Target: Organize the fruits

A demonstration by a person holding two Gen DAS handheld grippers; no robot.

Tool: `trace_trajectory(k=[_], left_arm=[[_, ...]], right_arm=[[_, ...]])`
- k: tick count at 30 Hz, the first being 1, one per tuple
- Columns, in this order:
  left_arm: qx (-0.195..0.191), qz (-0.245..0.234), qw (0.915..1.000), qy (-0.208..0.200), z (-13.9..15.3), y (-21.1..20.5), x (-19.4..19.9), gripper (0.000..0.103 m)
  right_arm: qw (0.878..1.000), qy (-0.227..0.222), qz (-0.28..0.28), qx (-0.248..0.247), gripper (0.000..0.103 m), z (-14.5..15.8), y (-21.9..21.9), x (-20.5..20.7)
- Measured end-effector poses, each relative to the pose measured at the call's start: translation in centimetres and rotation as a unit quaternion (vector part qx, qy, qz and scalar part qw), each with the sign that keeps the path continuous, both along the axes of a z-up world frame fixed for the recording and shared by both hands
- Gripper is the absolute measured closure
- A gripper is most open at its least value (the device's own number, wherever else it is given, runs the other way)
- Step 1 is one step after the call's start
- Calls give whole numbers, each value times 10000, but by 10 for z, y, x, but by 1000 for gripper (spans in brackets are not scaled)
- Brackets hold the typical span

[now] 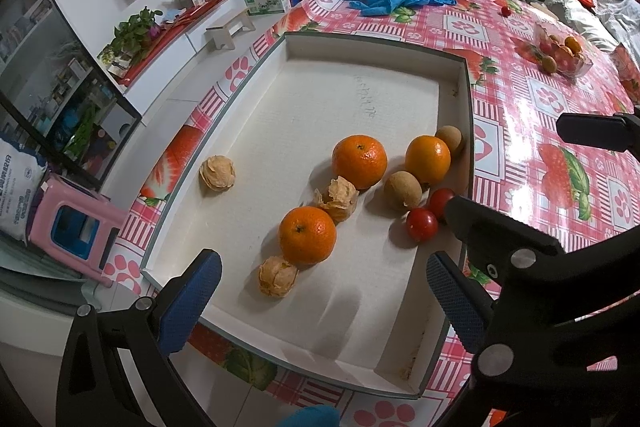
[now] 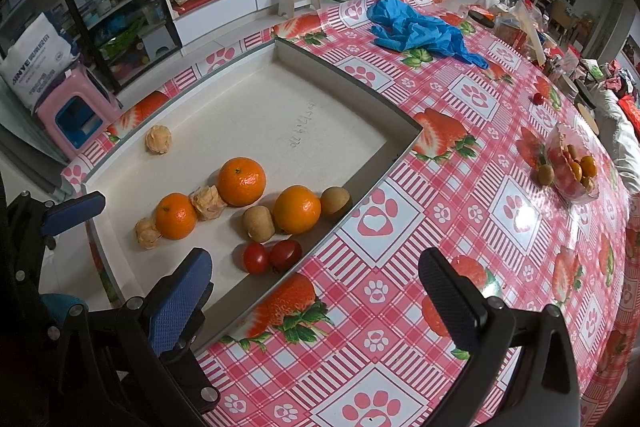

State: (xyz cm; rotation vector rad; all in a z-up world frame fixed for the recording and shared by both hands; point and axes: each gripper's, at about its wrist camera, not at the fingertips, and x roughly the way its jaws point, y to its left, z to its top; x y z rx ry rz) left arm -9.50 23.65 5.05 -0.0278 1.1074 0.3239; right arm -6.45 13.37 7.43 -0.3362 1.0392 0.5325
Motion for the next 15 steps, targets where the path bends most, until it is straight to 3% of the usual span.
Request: trace_trajectory(k=[10, 15], left_arm=[[-11, 4, 10000, 27, -5, -1, 0, 0], [230, -105, 9994, -236, -1, -6, -5, 0]], right_arm=[[10000, 18, 27, -21, 0, -4, 3, -4], [10000, 24, 37, 12, 0, -5, 2, -4]])
